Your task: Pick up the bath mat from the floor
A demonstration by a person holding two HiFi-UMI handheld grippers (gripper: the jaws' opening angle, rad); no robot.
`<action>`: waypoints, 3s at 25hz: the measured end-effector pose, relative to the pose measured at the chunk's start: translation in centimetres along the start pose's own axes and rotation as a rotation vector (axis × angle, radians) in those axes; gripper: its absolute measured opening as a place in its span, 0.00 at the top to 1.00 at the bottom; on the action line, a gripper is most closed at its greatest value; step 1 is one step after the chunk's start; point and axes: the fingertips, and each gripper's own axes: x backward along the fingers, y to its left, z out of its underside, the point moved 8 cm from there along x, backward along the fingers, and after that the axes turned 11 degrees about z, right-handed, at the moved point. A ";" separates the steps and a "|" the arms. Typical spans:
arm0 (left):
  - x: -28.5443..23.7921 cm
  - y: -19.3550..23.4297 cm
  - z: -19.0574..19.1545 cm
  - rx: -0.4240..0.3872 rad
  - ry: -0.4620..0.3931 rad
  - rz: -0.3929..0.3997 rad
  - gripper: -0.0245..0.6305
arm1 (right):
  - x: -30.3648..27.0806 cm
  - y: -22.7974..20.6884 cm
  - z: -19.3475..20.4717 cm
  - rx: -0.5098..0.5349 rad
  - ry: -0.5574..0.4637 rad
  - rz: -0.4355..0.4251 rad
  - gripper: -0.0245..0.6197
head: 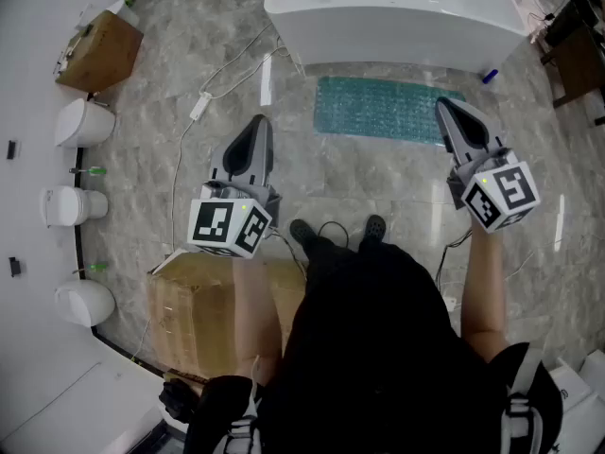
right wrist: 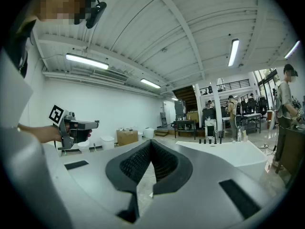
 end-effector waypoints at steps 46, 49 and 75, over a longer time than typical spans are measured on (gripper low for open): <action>-12.6 15.2 1.3 0.039 0.022 0.163 0.95 | -15.0 0.7 0.9 0.025 0.046 0.105 0.94; -13.9 18.3 1.8 0.036 0.024 0.193 0.95 | -17.1 1.5 0.9 0.025 0.049 0.143 0.94; -27.0 23.6 3.5 0.043 0.148 0.198 0.95 | -26.4 -7.1 1.6 -0.021 0.098 0.166 0.94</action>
